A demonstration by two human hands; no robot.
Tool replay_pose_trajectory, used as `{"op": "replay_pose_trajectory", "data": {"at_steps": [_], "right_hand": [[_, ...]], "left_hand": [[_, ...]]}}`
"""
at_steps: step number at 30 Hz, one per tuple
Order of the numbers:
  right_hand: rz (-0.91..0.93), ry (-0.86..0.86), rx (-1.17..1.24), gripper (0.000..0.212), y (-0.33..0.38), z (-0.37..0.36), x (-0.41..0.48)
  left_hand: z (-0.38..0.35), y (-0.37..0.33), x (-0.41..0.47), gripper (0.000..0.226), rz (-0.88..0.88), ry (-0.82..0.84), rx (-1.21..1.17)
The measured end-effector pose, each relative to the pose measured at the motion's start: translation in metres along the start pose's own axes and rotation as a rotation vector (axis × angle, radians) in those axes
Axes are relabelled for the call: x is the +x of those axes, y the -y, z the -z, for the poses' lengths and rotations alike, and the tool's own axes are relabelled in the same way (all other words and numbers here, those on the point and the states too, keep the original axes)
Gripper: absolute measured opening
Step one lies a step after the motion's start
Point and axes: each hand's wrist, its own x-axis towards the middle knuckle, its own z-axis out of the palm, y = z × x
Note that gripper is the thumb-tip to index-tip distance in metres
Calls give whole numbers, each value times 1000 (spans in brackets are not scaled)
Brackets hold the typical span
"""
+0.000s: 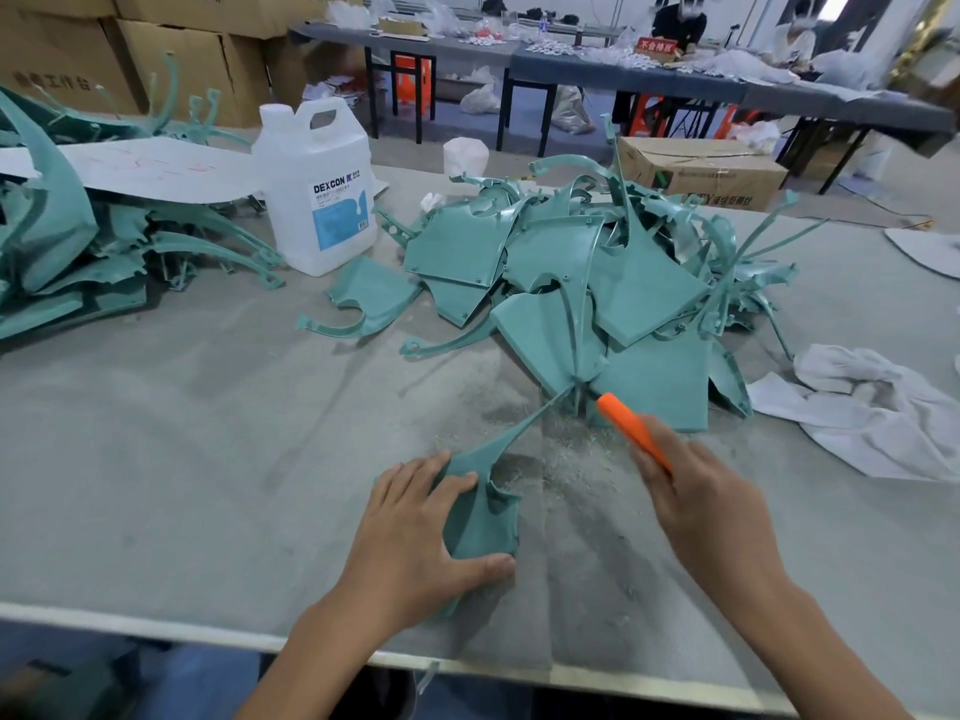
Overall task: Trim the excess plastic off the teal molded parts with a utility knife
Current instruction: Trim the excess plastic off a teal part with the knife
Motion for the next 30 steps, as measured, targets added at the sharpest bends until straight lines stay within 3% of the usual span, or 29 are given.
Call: {"op": "replay_pose_trajectory", "data": {"at_steps": [2, 5, 7, 9, 11, 14, 18, 20, 22, 25, 30], "right_hand": [[-3, -51, 34, 45, 1, 1, -1], [172, 77, 49, 43, 12, -5, -18], [86, 90, 65, 44, 5, -7, -16], [-36, -9, 102, 45, -5, -7, -13], [-32, -60, 133, 46, -6, -6, -20], [-62, -27, 242, 43, 0, -2, -39], [-237, 36, 367, 36, 4, -11, -59], [-254, 29, 442, 35, 10, -21, -61], [-276, -8, 530, 34, 19, -30, -58], [-271, -48, 596, 27, 33, -40, -49], [-261, -49, 600, 28, 32, -42, -49]], "left_hand": [[1, -1, 0, 105, -4, 1, -2], [3, -1, 0, 104, -3, 7, -2], [5, -1, 1, 105, -13, 28, 8], [11, 0, 1, 108, -24, 57, 8], [23, 7, 1, 106, -29, 98, -6], [53, 31, 0, 100, -16, 198, 25], [95, 54, -7, 100, 78, 382, 77], [97, 41, -7, 81, 67, 247, -87], [82, 8, 2, 55, 46, -4, -283], [42, -45, 30, 44, 100, -175, -424], [-4, -65, 71, 32, 165, -414, -76]]}}
